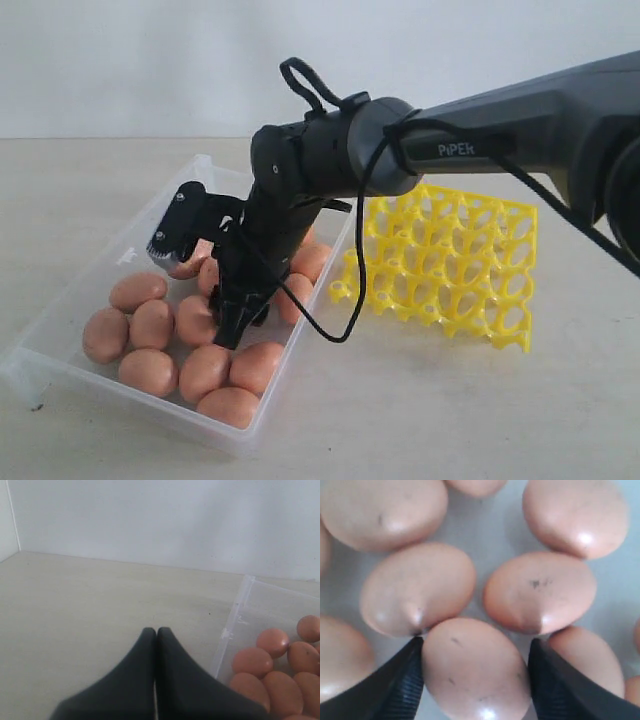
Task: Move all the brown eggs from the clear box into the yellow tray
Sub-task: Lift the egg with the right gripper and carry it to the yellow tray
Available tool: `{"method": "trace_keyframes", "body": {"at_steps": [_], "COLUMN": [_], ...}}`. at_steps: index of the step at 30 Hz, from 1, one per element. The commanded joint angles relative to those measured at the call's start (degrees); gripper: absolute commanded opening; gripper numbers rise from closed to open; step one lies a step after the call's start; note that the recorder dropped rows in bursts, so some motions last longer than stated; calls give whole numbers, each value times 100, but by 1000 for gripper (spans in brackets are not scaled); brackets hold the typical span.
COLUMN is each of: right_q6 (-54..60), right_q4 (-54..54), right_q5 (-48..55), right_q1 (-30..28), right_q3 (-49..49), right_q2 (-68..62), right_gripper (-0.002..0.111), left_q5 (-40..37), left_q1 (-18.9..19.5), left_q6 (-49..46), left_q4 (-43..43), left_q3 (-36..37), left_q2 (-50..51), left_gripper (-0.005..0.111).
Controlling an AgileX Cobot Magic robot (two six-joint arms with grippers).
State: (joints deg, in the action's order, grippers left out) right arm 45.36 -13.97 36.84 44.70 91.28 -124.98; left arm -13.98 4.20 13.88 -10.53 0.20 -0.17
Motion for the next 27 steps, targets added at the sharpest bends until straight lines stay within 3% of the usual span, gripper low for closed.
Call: {"method": "trace_keyframes", "body": {"at_steps": [1,7,10,15,19,20,24,25,27], "right_q6": [-79,-402,-313,1100,1303,1227,54,-188,-767], "right_q4": [-947,-2497,-3771,-5952,-5865,-5911,-5892,-5810,-5309], "right_q5": [227,-54,-1387,-3684,-5736,-6669,-9474,-9559,-8342], "right_q1": [-22,-22,-22,-11,-22,-22,-140,-264,-827], "right_q3": [31,-208,-959,-2369,-3148,-3350,-3759,-3793,-3809], "right_q2": [605,1037,1462,2521,3259,3423,3574,3574,3589], "right_gripper": [0,0,0,0,0,0,0,0,0], "left_q5": [51,51,51,51,51,51,51,51,51], "left_q1": [-28,-28,-28,-28,-28,-28,-28,-28,-28], "left_q6": [-23,-23,-23,-23,-23,-23,-23,-23,-23], "left_q4": [10,10,10,10,10,10,10,10,10], "left_q3": [-20,-20,-20,-20,-20,-20,-20,-20,-20], "left_q2": [17,17,17,17,17,17,17,17,17], "left_gripper": [-4,-4,-4,-4,-4,-4,-4,-4,-4]}}
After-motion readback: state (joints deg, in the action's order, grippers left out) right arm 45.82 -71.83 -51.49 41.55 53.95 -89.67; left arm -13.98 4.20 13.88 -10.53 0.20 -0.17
